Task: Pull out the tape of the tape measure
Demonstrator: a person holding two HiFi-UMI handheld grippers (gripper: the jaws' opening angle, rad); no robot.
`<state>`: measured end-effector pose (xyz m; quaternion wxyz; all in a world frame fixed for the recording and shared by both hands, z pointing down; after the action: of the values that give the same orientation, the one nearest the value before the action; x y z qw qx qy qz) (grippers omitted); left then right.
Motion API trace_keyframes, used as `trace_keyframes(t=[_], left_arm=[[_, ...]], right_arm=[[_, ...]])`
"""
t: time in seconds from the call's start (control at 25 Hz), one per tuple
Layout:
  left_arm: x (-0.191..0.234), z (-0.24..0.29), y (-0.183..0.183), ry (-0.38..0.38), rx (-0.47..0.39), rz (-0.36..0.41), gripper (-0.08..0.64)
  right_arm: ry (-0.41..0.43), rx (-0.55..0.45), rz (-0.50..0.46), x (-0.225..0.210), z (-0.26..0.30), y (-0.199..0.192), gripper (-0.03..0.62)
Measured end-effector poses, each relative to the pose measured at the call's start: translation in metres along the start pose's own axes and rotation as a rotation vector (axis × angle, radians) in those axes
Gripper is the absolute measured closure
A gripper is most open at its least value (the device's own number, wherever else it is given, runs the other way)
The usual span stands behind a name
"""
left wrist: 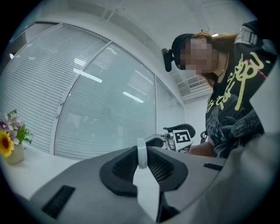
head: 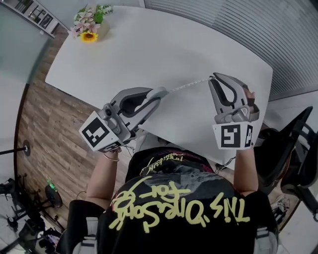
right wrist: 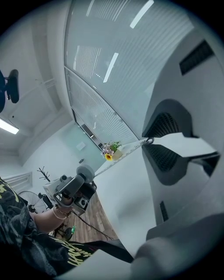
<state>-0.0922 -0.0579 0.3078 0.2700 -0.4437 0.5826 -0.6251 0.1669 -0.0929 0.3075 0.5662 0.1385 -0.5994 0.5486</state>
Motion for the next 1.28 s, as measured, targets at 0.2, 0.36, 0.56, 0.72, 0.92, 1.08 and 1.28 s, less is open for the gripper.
trace_keyframes(t=[0.2,0.36,0.56,0.72,0.92,1.08,1.28], left_arm=[[0.018,-0.010,0.006,-0.017,0.000,-0.017,0.506],[0.034,-0.019,0.012,-0.037,0.010,-0.022,0.506],[0.053,-0.028,0.020,-0.058,0.029,-0.006,0.506],[0.074,-0.038,0.023,-0.063,0.033,-0.012,0.506],[0.082,-0.044,0.030,-0.068,0.035,0.006,0.506],[0.087,-0.053,0.037,-0.065,0.031,0.016,0.506],[0.097,-0.062,0.041,-0.071,0.038,0.023,0.506]], right_arm=[[-0.039,0.054,0.037,-0.005,0.008,0.002,0.540],[-0.069,0.094,0.046,-0.007,0.016,0.007,0.540],[-0.102,0.128,0.057,-0.011,0.030,0.012,0.540],[-0.125,0.133,0.054,-0.013,0.046,0.015,0.540],[-0.138,0.138,0.050,-0.013,0.054,0.019,0.540],[-0.163,0.140,0.056,-0.017,0.059,0.024,0.540],[-0.183,0.155,0.057,-0.024,0.066,0.026,0.540]])
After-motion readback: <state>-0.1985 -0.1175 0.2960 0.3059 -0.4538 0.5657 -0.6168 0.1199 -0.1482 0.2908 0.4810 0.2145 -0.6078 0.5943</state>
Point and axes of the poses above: the fingertips, and each gripper's own axes: z forward along the fingers, x to its left, y out of its top, the point moved 9 cm from there along -z, backward along the fingers, and after that the axes turned 9 degrees about -z, right-handed, at the moved point
